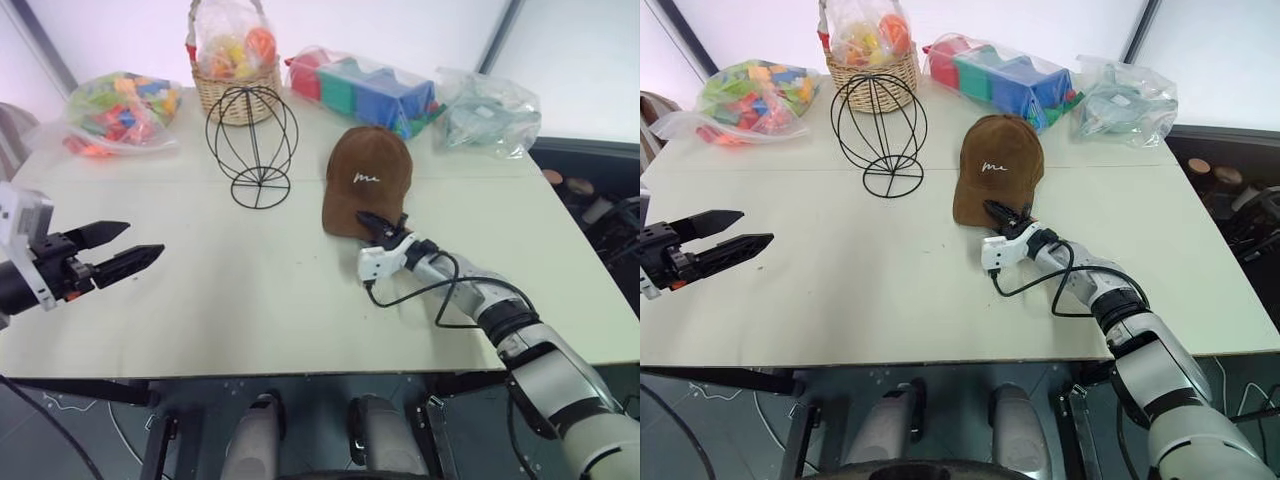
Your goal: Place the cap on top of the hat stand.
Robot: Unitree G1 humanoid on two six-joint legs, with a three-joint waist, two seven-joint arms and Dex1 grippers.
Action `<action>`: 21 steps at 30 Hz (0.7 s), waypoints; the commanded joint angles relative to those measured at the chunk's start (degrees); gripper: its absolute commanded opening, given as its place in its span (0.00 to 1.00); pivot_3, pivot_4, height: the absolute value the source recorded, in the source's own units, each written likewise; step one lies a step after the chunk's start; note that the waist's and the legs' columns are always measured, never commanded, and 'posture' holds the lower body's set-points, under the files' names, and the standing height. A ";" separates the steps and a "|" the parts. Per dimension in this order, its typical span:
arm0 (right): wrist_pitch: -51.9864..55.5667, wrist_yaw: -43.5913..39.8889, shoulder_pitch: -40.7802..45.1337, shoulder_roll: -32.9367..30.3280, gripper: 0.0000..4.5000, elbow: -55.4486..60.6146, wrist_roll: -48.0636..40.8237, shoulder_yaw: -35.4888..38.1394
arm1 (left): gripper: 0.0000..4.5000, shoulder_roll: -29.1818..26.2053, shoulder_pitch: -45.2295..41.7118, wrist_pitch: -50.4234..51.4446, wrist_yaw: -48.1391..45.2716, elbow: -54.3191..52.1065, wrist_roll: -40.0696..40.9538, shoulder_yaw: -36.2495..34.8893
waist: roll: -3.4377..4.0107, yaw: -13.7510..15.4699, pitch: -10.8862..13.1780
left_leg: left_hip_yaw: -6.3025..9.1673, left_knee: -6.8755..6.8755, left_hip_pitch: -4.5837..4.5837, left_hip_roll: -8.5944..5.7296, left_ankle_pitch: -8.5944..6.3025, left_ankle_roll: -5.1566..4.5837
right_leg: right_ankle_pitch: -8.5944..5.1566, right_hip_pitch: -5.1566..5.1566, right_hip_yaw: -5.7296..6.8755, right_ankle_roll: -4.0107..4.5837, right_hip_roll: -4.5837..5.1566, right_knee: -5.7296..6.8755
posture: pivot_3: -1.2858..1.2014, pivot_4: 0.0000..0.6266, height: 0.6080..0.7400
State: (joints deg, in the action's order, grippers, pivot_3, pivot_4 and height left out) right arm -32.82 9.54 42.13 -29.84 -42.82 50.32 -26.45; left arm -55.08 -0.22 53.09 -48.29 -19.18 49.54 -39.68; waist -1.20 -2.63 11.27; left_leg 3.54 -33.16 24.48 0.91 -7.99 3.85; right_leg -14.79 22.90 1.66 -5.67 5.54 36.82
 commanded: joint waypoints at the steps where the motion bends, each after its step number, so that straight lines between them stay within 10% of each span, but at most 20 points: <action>1: 0.58 -0.01 -1.03 -0.07 0.00 -0.04 0.31 -1.38 | 1.00 -0.32 -0.71 -1.02 0.06 -0.88 0.89 -1.48 | -0.02 -0.03 -0.02 | 0.00 0.01 -0.02 0.00 0.00 0.00 | 0.00 0.00 0.00 0.00 0.00 0.00 | 0.52 0.24 1.00; 10: 6.49 0.60 0.14 2.06 0.00 12.21 -6.24 5.60 | 1.00 -1.10 -2.45 -0.97 0.17 0.98 1.57 -3.76 | 0.02 -0.01 0.03 | -0.01 0.17 0.07 0.01 0.00 0.00 | 0.00 0.18 0.00 0.00 0.00 -0.03 | 0.52 0.24 1.00; 21: 19.48 -2.44 22.38 7.75 0.00 21.40 -8.95 11.67 | 1.00 -5.34 -6.93 -1.63 -1.70 7.61 1.88 -9.07 | -0.01 0.00 0.03 | -0.02 0.29 0.91 0.02 0.07 0.02 | 0.04 1.22 0.01 0.07 -0.08 0.31 | 0.52 0.24 1.00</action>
State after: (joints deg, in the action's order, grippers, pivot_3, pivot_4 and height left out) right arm -13.68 7.35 64.30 -23.02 -22.03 41.42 -13.87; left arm -58.74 -6.58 52.68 -49.48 -11.44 51.23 -46.31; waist -1.21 -2.62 11.30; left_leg 3.51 -32.86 25.40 0.93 -7.92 3.88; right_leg -14.75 24.11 1.67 -5.59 5.46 37.10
